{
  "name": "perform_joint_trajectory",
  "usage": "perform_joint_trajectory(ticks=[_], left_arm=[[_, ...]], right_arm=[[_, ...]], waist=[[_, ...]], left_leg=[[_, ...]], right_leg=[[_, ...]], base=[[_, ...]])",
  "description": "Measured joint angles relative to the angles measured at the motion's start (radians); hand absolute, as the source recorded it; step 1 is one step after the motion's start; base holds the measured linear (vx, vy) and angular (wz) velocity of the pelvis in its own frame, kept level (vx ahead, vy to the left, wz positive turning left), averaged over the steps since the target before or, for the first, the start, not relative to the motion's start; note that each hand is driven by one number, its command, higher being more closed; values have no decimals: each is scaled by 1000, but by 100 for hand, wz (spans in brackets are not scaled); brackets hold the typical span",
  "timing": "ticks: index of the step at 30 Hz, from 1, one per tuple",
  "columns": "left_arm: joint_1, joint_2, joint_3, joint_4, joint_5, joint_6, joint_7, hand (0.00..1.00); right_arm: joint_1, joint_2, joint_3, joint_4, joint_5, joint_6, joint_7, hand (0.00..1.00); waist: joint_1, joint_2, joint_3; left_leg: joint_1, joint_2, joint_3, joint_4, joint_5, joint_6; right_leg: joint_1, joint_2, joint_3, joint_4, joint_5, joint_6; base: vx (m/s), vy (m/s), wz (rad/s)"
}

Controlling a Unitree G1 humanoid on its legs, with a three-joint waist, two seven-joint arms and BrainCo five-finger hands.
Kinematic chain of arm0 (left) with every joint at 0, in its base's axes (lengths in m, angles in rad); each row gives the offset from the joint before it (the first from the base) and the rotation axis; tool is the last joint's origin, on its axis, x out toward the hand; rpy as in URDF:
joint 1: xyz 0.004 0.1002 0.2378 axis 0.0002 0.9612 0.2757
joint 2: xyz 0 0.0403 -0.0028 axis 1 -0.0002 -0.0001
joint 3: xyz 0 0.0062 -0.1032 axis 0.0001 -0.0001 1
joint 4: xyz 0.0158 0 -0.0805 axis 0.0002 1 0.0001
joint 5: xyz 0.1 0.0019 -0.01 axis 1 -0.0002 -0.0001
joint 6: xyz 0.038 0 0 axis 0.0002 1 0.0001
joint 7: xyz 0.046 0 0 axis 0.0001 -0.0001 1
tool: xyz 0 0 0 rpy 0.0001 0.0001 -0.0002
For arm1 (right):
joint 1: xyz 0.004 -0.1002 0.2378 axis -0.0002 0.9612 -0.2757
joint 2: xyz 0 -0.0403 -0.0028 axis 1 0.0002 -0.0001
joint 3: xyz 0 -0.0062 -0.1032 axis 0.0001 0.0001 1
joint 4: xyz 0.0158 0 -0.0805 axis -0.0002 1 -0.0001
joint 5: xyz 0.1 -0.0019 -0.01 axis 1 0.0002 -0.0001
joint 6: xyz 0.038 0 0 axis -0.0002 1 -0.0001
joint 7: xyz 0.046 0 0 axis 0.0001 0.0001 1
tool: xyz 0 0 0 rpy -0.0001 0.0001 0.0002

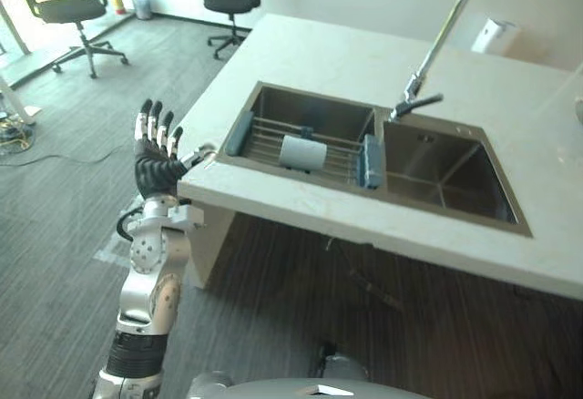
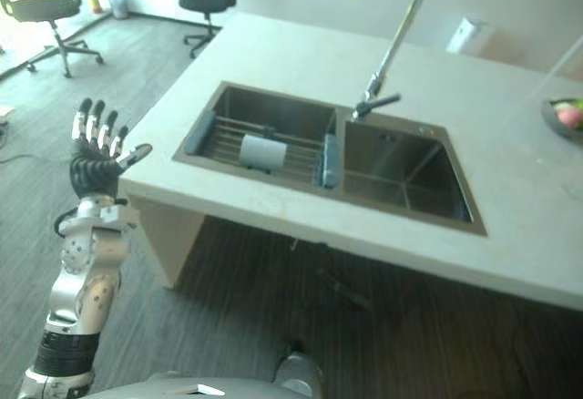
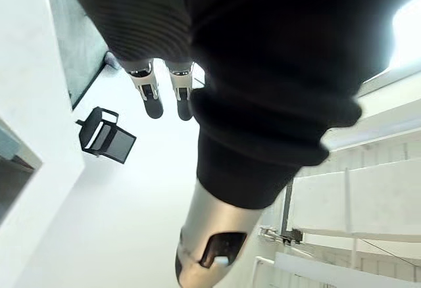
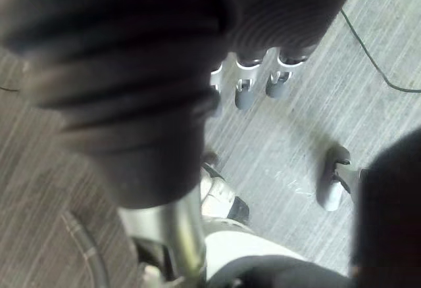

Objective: Walk over to the sink, pick up the cup, carry it to the dishwasher, place the cup inside the dishwasher, then close the dishwasher door

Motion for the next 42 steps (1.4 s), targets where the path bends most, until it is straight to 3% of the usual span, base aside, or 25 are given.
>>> perform_joint_trajectory(ticks=[1,2,4,5,6,7,9,10,11,12,13,14,15,16,19,25,29,32,34,36,39,40,42], left_arm=[[-6,5,0,-18,11,4,5,0],[-2,1,-2,-14,18,7,15,0],[0,-4,-2,-8,29,20,39,0],[-11,-15,2,1,34,20,56,0],[-21,-35,5,14,49,20,65,0],[-25,-41,6,18,49,20,67,0],[-40,-45,7,25,52,17,66,0],[-42,-46,2,23,79,10,64,0],[-42,-47,-2,20,90,8,64,0],[-37,-53,-8,10,106,8,67,0],[-32,-60,-9,-1,108,8,69,0],[-33,-55,-7,-16,110,8,78,0],[-32,-58,-10,-37,113,8,91,0],[-21,-58,-11,-65,118,8,107,0],[-19,-57,-11,-81,128,11,129,0],[-13,-57,-48,-42,128,44,123,0],[-12,-52,-49,45,127,68,104,0],[-10,-43,-51,137,127,115,81,0],[-6,-42,-58,163,129,136,53,0],[1,-27,-86,167,256,144,3,0],[5,7,-102,167,447,141,-12,0],[10,37,-101,167,505,140,-11,0],[15,63,-100,167,529,134,-10,0]], right_arm=[[0,-3,3,-1,-35,7,2,0],[-2,-15,10,-1,-60,7,3,0],[-17,-39,35,1,-139,3,17,0],[-23,-60,43,-1,-190,2,25,0],[-38,-77,43,3,-203,0,26,0],[-37,-85,38,6,-200,-2,24,0],[-54,-106,7,1,-183,-8,34,0],[-85,-117,-15,-2,-189,2,54,0],[-92,-117,-28,-5,-192,6,65,0],[-88,-116,-36,-18,-191,24,69,0],[-79,-117,-36,-30,-180,38,63,0],[-73,-92,-36,-41,-149,50,49,0],[-71,-43,-29,-45,-119,59,22,0],[-68,-28,-30,-42,-106,55,0,0],[-61,-8,-32,-37,-88,64,-1,0],[-61,-11,-78,-17,-95,64,1,0],[-61,-27,-75,4,-103,64,6,0],[-60,-34,-67,3,-122,64,12,0],[-61,-38,-66,0,-132,64,23,0],[-61,-39,-59,0,-134,63,29,0],[-65,-38,-48,0,-135,63,29,0],[-71,-37,-27,1,-135,62,29,0],[-76,-35,-14,1,-135,62,30,0]], waist=[[-1,0,-1],[-9,25,-3],[-23,38,-14],[-25,48,23],[-18,49,56],[-10,51,58],[10,41,64],[20,45,62],[23,50,58],[30,78,43],[34,104,28],[26,93,11],[23,50,3],[32,24,-13],[36,-9,-36],[33,-2,-36],[27,30,-47],[11,46,-45],[7,42,-41],[9,42,-42],[9,37,-44],[10,24,-40],[11,6,-41]], left_leg=[[3,20,-10,7,-22,-6],[10,52,-16,2,-29,2],[-69,105,-11,194,21,82],[-160,145,-26,411,78,105],[-207,153,-33,553,48,65],[-223,141,-28,572,26,51],[-279,48,-8,475,3,43],[-299,-23,-12,294,37,24],[-293,-51,-17,204,91,19],[-284,-77,-20,29,300,33],[-284,-77,-17,-19,438,75],[-256,-76,36,-35,376,111],[-203,-100,44,-128,395,106],[-163,-114,65,-218,414,101],[-135,-154,80,-346,439,98],[-129,-175,72,-353,439,99],[-126,-161,61,-357,435,94],[-127,-154,56,-357,433,87],[-128,-149,46,-357,434,87],[-138,-148,40,-357,437,83],[-163,-156,33,-357,445,83],[-164,-167,33,-357,445,84],[-165,-178,33,-357,445,91]], right_leg=[[11,26,-1,-1,-6,-8],[18,56,-6,3,-20,-13],[55,112,-39,-19,-53,-47],[141,147,-54,-81,-43,-65],[241,176,-59,-147,-41,-79],[278,178,-60,-174,-43,-83],[362,171,-45,-243,-45,-86],[392,164,-24,-266,-51,-77],[399,168,-20,-266,-59,-63],[413,190,-18,-258,-84,-35],[414,209,-12,-243,-103,-30],[415,204,-8,-207,-140,-20],[403,168,-8,-162,-155,-12],[383,151,-5,-142,-161,-15],[354,121,-1,-145,-187,-13],[368,104,-1,-161,-186,-13],[380,120,-3,-186,-186,-13],[393,129,-21,-218,-197,-20],[393,135,-30,-218,-202,-29],[389,131,-61,-219,-202,-18],[372,123,-80,-220,-202,-4],[372,114,-80,-221,-198,7],[373,105,-81,-221,-199,13]], base=[[349,-344,28],[481,-382,21],[466,-352,15],[421,-361,1],[429,-333,-7],[422,-261,-26],[395,-156,-47],[373,-76,-52],[445,-71,-56],[294,-25,-41],[297,3,-28],[354,10,-2],[380,4,0],[347,-17,-8],[202,-2,-2],[56,-17,2],[-86,-36,-4],[-120,-27,0],[-119,-28,8],[-51,-17,10],[26,-11,10],[95,-18,3],[120,-33,4]])
